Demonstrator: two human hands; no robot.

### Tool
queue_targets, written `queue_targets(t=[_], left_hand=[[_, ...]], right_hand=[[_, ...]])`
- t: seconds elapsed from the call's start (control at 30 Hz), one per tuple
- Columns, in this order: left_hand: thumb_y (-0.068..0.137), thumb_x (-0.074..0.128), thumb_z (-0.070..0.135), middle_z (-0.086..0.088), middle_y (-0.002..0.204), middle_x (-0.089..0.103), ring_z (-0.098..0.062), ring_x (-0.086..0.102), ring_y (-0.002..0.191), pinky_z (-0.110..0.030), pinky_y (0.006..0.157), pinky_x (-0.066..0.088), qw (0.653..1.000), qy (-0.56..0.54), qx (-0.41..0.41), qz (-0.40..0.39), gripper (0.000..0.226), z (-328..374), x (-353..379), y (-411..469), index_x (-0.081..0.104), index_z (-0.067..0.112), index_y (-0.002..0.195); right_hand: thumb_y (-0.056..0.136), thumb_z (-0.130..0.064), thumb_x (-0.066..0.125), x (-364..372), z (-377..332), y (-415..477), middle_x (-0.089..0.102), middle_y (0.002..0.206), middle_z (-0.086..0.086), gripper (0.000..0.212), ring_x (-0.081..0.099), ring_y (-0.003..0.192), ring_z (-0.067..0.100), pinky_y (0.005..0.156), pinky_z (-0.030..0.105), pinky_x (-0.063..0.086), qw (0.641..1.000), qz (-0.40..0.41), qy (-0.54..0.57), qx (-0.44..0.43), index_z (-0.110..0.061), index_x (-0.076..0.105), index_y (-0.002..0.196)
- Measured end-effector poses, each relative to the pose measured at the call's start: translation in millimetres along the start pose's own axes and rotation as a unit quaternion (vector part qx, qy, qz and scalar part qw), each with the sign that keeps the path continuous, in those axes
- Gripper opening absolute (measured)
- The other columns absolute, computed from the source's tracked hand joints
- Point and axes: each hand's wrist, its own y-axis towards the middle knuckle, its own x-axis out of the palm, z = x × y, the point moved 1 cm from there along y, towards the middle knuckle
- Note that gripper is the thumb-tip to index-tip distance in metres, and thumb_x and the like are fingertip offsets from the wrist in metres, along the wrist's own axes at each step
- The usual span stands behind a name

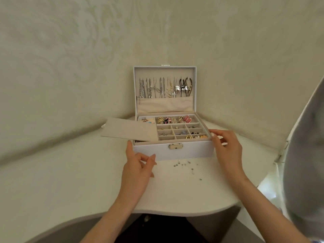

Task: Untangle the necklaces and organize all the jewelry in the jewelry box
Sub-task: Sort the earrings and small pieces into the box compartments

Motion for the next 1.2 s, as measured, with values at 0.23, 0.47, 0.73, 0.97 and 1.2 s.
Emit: queue_targets(t=[0.23, 0.47, 0.73, 0.97, 1.2], left_hand=[[0.091, 0.058, 0.028, 0.007, 0.076, 0.066, -0.007, 0.058, 0.053, -0.027, 0.065, 0.051, 0.994, 0.06, 0.077, -0.047, 0.088, 6, 21, 4, -0.009, 0.026, 0.148], [0.09, 0.058, 0.035, 0.011, 0.077, 0.062, -0.005, 0.056, 0.066, -0.028, 0.068, 0.05, 0.978, 0.141, 0.097, -0.116, 0.085, 5, 46, 4, -0.007, 0.036, 0.146], [0.095, 0.048, 0.026, 0.005, 0.072, 0.065, -0.012, 0.061, 0.071, -0.031, 0.068, 0.049, 0.965, 0.219, 0.126, -0.071, 0.05, 11, 41, 13, 0.024, 0.031, 0.139], [0.096, 0.045, 0.024, 0.0, 0.074, 0.066, -0.017, 0.062, 0.073, -0.037, 0.069, 0.051, 0.956, 0.251, 0.124, -0.082, 0.041, 14, 42, 21, 0.028, 0.026, 0.133], [0.097, 0.042, 0.021, -0.001, 0.074, 0.066, -0.015, 0.06, 0.073, -0.034, 0.068, 0.049, 0.951, 0.255, 0.144, -0.096, 0.041, 12, 36, 22, 0.029, 0.029, 0.135]], right_hand=[[0.092, -0.015, 0.055, 0, 4, -4, 0.06, 0.105, -0.004, 0.021, 0.055, 0.08, -0.003, 0.07, 0.012, 0.041, 1.0, 0.009, 0.015, 0.012, -0.026, 0.065, 0.106], [0.093, -0.013, 0.054, -1, 5, -5, 0.06, 0.1, -0.006, 0.033, 0.056, 0.082, 0.006, 0.076, 0.032, 0.051, 0.998, 0.016, 0.059, 0.025, -0.027, 0.057, 0.122], [0.071, 0.016, 0.042, 7, 7, -8, 0.049, 0.121, 0.001, 0.06, 0.044, 0.107, 0.021, 0.071, 0.029, 0.04, 0.985, -0.001, -0.16, -0.067, -0.026, 0.068, 0.106], [0.059, 0.022, 0.047, 9, 7, -2, 0.058, 0.118, 0.011, 0.059, 0.052, 0.097, 0.036, 0.07, 0.038, 0.043, 0.958, 0.025, -0.253, -0.135, -0.017, 0.072, 0.095], [0.053, 0.013, 0.043, 15, 7, 8, 0.061, 0.114, 0.017, 0.055, 0.057, 0.094, 0.043, 0.068, 0.04, 0.042, 0.923, 0.006, -0.34, -0.182, -0.011, 0.072, 0.092]])
